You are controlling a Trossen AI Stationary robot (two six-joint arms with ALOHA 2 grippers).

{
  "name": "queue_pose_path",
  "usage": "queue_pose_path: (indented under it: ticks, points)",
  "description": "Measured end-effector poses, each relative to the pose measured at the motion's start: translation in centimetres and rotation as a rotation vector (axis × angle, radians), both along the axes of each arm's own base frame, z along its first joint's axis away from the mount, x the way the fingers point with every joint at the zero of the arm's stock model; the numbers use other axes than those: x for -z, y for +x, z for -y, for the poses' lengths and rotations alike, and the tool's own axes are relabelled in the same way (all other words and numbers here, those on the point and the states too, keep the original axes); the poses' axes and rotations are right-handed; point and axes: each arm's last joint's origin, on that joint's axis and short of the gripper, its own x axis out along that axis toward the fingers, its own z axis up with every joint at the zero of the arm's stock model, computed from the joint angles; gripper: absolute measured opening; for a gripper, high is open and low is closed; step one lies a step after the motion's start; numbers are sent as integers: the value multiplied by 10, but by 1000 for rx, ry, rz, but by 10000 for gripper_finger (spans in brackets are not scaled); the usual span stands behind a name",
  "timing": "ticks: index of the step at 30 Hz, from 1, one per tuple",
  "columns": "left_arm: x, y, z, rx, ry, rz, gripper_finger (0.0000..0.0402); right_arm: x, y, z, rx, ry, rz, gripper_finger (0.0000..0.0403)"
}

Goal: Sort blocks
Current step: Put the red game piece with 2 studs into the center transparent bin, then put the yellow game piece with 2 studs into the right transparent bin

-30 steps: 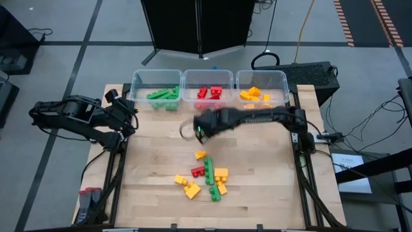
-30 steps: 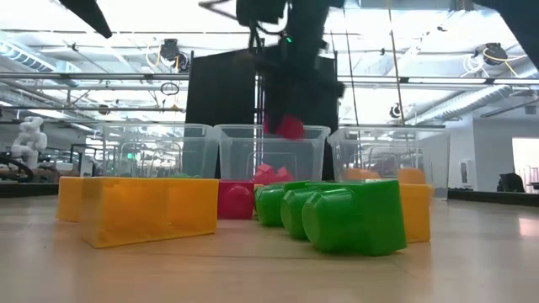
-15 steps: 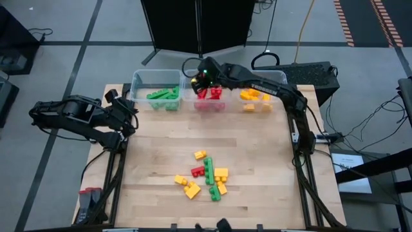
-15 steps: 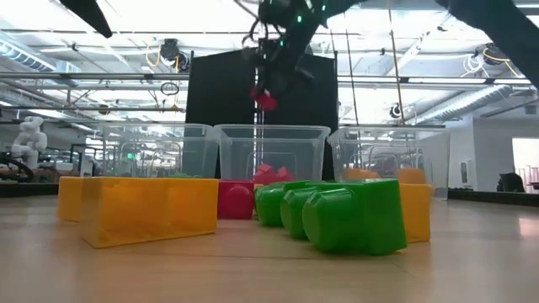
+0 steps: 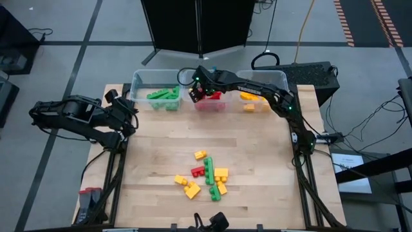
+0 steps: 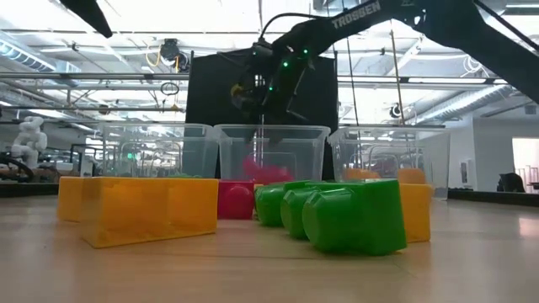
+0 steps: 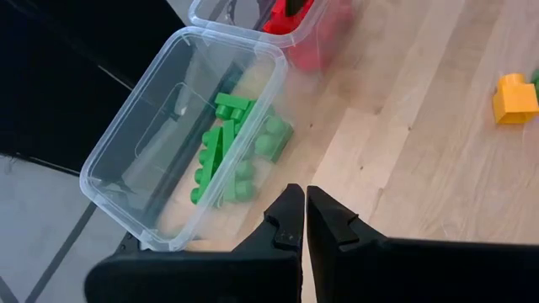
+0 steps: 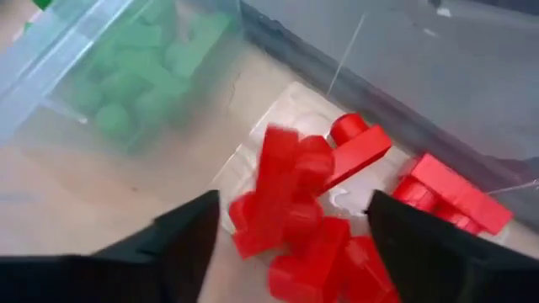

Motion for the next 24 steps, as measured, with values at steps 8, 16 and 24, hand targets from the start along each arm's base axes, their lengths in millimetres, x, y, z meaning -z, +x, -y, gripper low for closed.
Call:
queue_pose_path:
  ticks: [8,16,24]
  points:
    - [0,0,0,-13,-9,10,0,-54,-16,-5,-42,-12,111,330]
    - [0,0,0,-13,-13,11,0,-166,-62,-79,-239,-65,258,300]
    - [0,0,0,-11,-16,10,0,-143,-72,-189,-384,61,-99,299]
